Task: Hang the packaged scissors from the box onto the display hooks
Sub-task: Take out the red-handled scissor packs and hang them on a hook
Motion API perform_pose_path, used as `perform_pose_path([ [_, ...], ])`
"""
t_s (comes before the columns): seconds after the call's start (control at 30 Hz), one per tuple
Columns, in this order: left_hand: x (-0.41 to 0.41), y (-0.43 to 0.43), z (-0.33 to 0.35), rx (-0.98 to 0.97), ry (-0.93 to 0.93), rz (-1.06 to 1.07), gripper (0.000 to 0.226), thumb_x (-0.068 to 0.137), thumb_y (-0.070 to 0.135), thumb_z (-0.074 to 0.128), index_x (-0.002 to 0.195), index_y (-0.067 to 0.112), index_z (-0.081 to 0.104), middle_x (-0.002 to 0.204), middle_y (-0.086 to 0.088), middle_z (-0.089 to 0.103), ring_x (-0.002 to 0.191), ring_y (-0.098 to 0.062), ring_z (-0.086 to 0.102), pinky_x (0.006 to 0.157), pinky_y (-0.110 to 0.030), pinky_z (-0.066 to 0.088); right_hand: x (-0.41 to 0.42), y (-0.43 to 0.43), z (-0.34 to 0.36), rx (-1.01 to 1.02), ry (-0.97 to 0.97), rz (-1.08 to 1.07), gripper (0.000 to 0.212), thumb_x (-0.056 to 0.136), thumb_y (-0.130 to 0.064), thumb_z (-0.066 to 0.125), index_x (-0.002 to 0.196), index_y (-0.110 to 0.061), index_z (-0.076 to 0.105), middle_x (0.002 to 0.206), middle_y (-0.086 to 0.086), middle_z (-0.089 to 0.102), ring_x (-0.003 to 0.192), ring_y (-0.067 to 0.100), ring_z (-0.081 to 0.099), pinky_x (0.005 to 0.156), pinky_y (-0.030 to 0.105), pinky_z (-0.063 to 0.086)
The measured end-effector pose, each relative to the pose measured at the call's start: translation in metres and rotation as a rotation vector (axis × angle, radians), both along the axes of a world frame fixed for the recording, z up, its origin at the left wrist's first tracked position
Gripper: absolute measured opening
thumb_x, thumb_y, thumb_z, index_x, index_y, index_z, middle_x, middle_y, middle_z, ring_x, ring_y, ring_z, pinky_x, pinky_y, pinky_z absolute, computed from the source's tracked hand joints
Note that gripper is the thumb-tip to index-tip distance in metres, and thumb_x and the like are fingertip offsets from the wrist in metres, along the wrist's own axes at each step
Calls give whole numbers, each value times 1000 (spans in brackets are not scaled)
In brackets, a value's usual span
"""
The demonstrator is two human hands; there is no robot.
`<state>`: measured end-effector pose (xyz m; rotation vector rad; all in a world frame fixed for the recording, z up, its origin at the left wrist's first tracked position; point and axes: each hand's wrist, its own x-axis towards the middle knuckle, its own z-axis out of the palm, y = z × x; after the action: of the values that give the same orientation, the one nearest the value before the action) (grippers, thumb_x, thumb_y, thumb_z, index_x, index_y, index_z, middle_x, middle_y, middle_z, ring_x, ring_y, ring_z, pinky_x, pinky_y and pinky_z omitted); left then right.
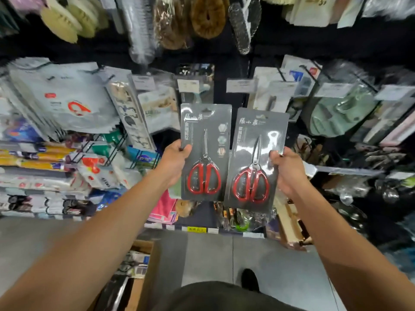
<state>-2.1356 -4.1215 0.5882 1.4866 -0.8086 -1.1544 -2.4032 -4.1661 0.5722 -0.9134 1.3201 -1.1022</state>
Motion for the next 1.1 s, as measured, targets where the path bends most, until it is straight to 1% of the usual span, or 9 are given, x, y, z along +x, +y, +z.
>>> perform_pose_path([
  [0.1, 0, -18, -7, 0, 0, 23, 19, 100, 8, 49, 96, 18, 65, 109, -9, 71, 98, -26, 67, 94, -43, 52, -7, -19, 3, -19, -12, 46, 11, 88, -8, 60, 88, -15, 69, 89, 9, 69, 88, 28, 59, 93, 55, 48],
  [0.2, 5, -34, -18, -12, -4, 40, 17, 98, 8, 52, 106, 12, 67, 111, -12, 72, 106, -33, 67, 98, -51, 50, -11, -33, 8, -42, -24, 12, 23, 90, 0, 56, 89, -18, 70, 85, 6, 69, 82, 25, 57, 81, 44, 49],
  [0.33, 11, -47, -32, -28, -10, 57, 22, 99, 7, 51, 110, 12, 69, 111, -10, 73, 105, -33, 68, 99, -53, 49, -10, -52, 1, -66, -6, -65, 24, 90, -8, 62, 72, -22, 71, 70, 0, 66, 76, 22, 55, 74, 38, 46],
  [0.47, 14, -53, -41, -21, -10, 119, 24, 99, 8, 50, 111, 14, 70, 113, -12, 72, 107, -35, 66, 102, -56, 46, 3, -73, -1, -113, 69, -37, 11, 91, -17, 63, 84, -18, 70, 70, -4, 65, 71, 16, 53, 66, 29, 46],
  [0.6, 18, -54, -44, 10, 16, 182, 20, 99, 8, 51, 107, 12, 68, 112, -14, 72, 109, -38, 65, 103, -56, 44, 26, -90, -9, -144, 169, -23, 18, 93, -20, 60, 79, -9, 61, 72, 15, 63, 66, 16, 51, 64, 40, 49],
  [0.7, 18, -53, -38, 23, 29, 201, 20, 100, 8, 49, 108, 11, 67, 111, -13, 72, 108, -37, 65, 102, -52, 47, 42, -102, -4, -181, 173, -52, 27, 94, -10, 57, 69, -14, 47, 59, 1, 40, 55, 10, 33, 54, 29, 31],
  [0.87, 24, -52, -33, 28, 24, 204, 23, 102, 10, 46, 113, 16, 65, 109, -7, 73, 103, -30, 68, 98, -47, 50, 51, -115, 2, -256, 126, -28, 40, 94, -2, 54, 62, -21, 39, 54, -9, 32, 45, 1, 26, 44, 14, 25],
  [1.0, 32, -49, -34, 24, 33, 214, 26, 101, 10, 46, 119, 15, 64, 112, -6, 72, 104, -28, 67, 99, -45, 49, 49, -106, 3, -314, 78, 31, 28, 94, 4, 52, 72, -15, 52, 50, -17, 52, 46, -7, 43, 51, 9, 36],
  [1.1, 35, -48, -34, 25, 33, 209, 26, 101, 9, 46, 118, 14, 65, 111, -7, 73, 104, -29, 68, 100, -46, 49, 49, -104, 2, -352, 35, 16, 9, 93, 3, 54, 91, 1, 62, 75, -5, 65, 64, 0, 55, 63, 13, 46],
])
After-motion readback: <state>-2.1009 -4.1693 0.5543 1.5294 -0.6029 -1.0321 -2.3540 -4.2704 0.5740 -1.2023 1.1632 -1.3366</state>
